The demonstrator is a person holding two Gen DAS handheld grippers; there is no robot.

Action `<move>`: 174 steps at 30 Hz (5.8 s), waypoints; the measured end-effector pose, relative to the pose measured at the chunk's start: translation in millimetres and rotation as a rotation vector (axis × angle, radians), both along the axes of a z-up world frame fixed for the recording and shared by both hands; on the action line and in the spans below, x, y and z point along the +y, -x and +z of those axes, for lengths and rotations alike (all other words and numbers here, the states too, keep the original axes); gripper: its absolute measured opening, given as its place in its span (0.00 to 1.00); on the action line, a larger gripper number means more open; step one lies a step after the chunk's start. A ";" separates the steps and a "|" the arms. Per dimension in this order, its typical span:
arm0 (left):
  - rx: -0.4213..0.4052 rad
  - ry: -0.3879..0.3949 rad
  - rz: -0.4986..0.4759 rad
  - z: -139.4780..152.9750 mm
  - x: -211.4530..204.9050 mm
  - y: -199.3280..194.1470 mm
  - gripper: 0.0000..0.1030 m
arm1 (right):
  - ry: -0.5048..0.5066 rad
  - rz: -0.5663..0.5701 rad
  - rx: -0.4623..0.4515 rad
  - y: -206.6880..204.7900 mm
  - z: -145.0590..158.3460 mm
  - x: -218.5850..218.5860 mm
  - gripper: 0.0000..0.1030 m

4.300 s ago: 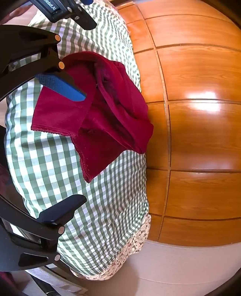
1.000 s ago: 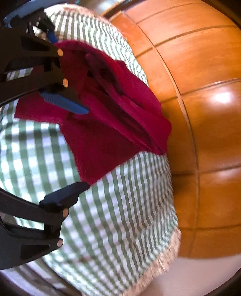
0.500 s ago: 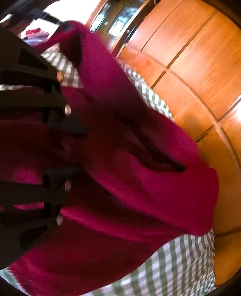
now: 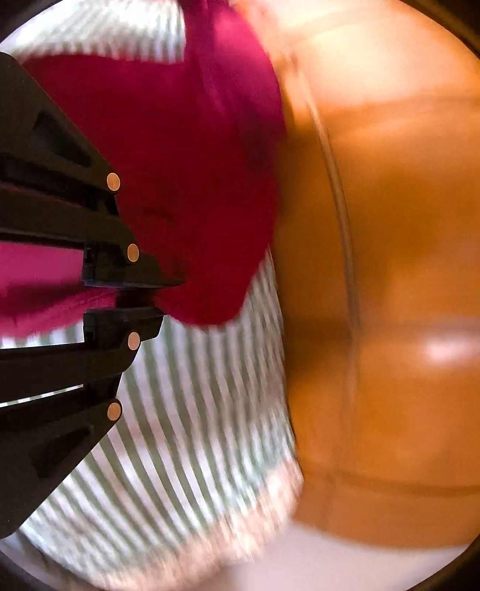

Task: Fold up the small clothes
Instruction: 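Grasp the red shirt with both grippers and lift it off the bed, then shake out and lay the red shirt flat with both grippers, then open both grippers and release the flattened shirt on the bed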

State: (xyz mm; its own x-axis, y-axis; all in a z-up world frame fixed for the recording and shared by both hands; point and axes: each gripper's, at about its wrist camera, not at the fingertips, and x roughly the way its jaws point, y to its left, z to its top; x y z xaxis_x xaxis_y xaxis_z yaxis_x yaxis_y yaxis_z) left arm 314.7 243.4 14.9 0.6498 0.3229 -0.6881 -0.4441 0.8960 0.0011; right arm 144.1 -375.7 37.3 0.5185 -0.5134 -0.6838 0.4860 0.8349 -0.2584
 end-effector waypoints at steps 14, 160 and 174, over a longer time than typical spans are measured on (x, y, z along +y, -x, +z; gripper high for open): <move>0.017 0.298 -0.382 -53.8 -94.1 94.8 0.52 | -0.240 0.004 -0.004 -2.4 -37.2 -23.6 0.66; 0.177 0.331 -0.697 -110.1 -265.5 116.6 0.51 | -0.493 -0.371 -0.125 93.7 -57.9 -201.0 0.58; 0.156 0.333 -0.657 -103.4 -252.6 129.8 0.53 | -0.432 -0.347 -0.178 55.5 -74.1 -178.7 0.05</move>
